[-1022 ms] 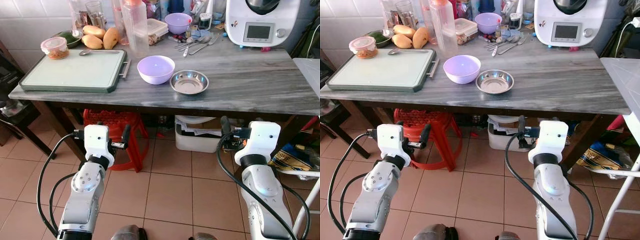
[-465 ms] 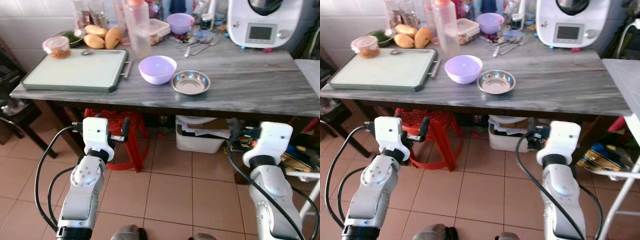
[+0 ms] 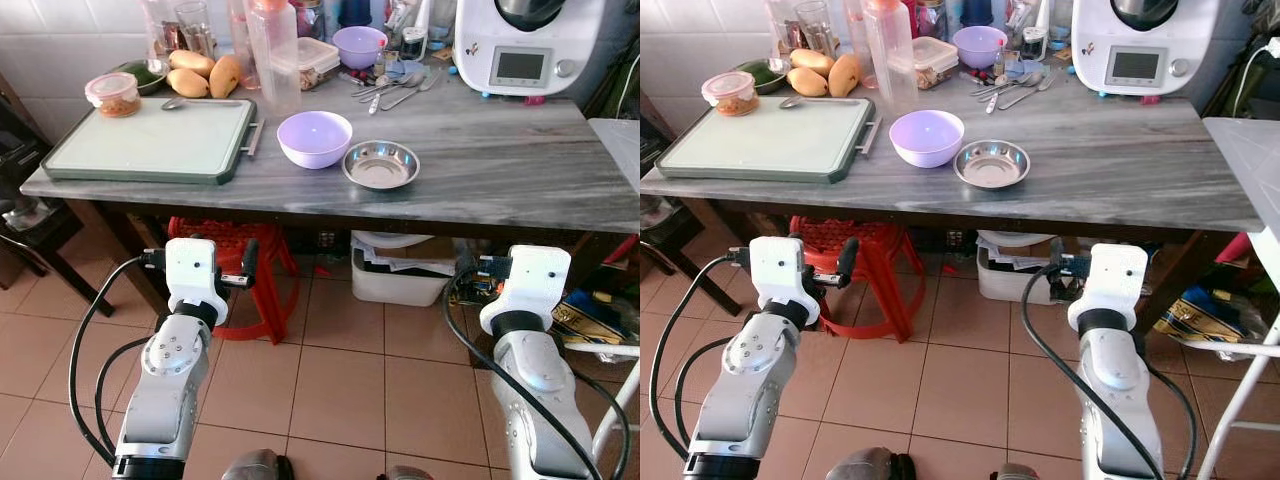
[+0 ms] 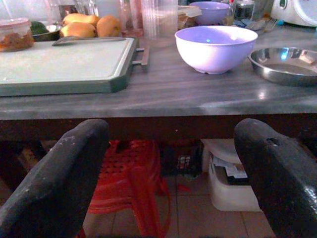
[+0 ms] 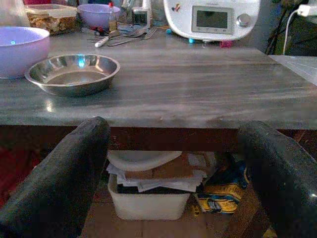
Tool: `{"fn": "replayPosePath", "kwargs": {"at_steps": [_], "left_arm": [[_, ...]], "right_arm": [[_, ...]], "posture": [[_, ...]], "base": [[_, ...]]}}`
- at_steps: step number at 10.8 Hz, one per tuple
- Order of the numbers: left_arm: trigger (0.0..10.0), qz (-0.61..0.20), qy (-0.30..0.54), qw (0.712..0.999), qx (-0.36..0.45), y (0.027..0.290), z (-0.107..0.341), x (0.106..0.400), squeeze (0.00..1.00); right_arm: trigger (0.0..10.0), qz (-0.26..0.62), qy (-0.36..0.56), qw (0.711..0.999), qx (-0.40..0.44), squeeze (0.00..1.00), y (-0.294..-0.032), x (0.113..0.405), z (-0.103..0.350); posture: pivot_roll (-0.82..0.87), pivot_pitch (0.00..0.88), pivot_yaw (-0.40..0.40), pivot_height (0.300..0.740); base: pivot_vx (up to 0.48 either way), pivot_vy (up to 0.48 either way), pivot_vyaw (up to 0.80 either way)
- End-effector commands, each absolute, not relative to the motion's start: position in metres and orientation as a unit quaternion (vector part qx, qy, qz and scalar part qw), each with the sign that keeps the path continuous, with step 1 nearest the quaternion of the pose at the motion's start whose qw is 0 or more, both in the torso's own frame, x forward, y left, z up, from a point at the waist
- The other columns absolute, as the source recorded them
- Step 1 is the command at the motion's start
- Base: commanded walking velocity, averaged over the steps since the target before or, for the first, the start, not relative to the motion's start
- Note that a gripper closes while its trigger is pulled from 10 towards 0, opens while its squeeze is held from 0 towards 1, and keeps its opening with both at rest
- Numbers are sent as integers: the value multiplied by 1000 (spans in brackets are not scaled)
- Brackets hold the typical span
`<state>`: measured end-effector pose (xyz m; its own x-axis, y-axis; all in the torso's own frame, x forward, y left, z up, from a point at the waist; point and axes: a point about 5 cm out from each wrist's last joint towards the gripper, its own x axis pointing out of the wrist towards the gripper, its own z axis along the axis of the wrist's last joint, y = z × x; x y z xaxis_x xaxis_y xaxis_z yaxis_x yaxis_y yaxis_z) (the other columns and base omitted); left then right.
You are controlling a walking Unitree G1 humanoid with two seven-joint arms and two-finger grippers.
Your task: Setting the table
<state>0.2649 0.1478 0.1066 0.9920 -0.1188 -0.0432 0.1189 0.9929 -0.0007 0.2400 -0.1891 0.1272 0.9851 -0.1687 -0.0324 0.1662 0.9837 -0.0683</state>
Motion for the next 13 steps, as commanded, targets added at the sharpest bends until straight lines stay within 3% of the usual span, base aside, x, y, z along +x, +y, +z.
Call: {"fn": "replayPosePath", "kwargs": {"at_steps": [1,3,9,13], "left_arm": [[10000,-57,20,998,6,148,109,265,0],[10000,-54,24,998,3,146,107,265,0],[10000,-68,19,997,6,142,107,268,0],[10000,-69,12,998,6,142,110,270,0]], "right_arm": [[10000,-71,13,997,-42,0,-184,240,129],[10000,-62,9,998,-22,0,-185,240,131],[10000,-56,10,998,-21,0,-189,250,132],[10000,-60,12,998,-21,0,-192,252,131]], "posture": [[-30,0,60,740],[-35,0,55,740],[-35,0,42,740],[-35,0,41,740]], "base": [[0,0,0],[0,0,0],[0,0,-741],[0,-206,-133]]}}
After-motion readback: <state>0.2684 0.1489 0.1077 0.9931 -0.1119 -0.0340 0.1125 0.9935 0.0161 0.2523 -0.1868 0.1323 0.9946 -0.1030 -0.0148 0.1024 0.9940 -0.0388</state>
